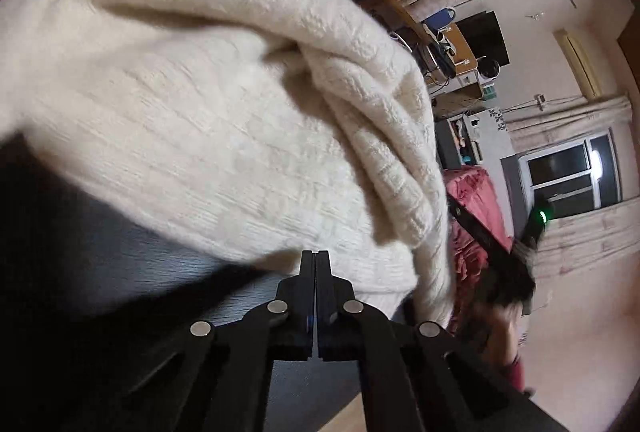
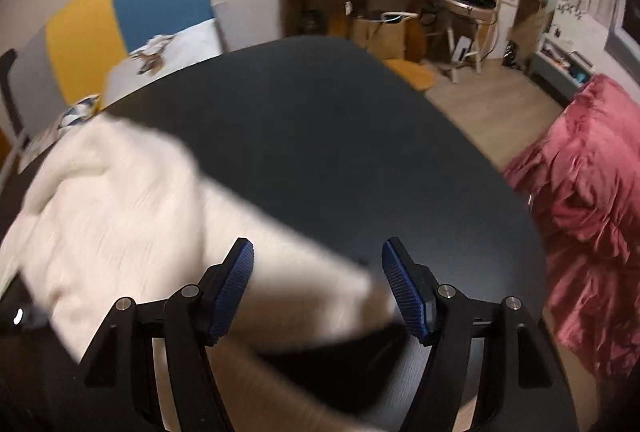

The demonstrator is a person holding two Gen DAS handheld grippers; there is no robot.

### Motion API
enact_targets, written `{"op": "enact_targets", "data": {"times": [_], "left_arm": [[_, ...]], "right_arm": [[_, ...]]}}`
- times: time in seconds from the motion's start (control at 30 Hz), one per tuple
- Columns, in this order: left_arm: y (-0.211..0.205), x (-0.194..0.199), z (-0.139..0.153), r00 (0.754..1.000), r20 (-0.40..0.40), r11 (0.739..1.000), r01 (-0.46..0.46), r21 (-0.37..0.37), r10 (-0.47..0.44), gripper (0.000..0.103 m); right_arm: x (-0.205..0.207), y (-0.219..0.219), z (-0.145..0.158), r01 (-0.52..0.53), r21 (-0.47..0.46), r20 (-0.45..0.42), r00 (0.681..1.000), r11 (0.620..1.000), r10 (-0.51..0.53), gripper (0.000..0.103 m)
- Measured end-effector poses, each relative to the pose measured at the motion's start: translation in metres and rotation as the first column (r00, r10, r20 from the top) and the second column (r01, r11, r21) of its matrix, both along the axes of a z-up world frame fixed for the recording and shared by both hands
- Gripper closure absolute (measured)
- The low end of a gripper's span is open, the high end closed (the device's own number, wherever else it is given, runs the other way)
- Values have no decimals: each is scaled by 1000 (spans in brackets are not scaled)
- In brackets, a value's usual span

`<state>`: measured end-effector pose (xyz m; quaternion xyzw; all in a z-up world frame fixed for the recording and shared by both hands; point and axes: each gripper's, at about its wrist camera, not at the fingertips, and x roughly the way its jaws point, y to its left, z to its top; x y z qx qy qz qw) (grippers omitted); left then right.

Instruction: Fold clothes

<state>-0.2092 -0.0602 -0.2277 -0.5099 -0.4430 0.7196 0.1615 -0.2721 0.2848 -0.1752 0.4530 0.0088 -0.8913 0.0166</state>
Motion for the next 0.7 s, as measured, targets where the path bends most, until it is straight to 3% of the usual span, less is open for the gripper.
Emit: {"op": "enact_targets", "data": {"times": [0.07, 0.1, 0.13, 0.27, 0.33, 0.43, 0.57, 0.63, 0.67, 0.7], "left_arm": [[-2, 3, 3, 1000, -12, 1000, 12, 1, -11, 100], [-3, 5, 4, 1000, -19, 1000, 17, 1, -17, 87], [-5, 6, 6, 999, -25, 1000, 23, 1, -23, 82], [6, 9, -10, 1000, 28, 998, 1, 62, -2, 78], [13, 10, -20, 998, 62, 995, -16, 98, 10, 74], [25, 9, -30, 994, 98, 990, -65, 124, 53, 68], [34, 7, -35, 984, 130, 980, -143, 140, 125, 65], [33, 5, -36, 976, 146, 975, -183, 129, 164, 65], [33, 3, -36, 973, 153, 975, -190, 116, 172, 66], [35, -1, -34, 974, 152, 979, -181, 89, 166, 73]], "right_arm": [[-16, -12, -3, 3, 77, 48, 999, 997, -6, 33], [-14, -15, -2, -4, 58, 56, 998, 998, 1, 33], [-7, -15, 5, -24, 12, 36, 999, 1000, 24, 33], [54, -27, 25, -156, -139, -46, 987, 978, 151, 33], [92, -31, 25, -210, -120, -71, 977, 970, 203, 31], [121, -36, 11, -212, -30, -52, 976, 977, 211, 28], [110, -37, -22, -170, -30, 59, 983, 985, 172, 28], [107, -40, -23, -178, -22, 42, 983, 984, 178, 28], [108, -44, -22, -190, -2, 30, 981, 982, 190, 31], [111, -50, -21, -211, 31, 24, 977, 977, 210, 40]]}}
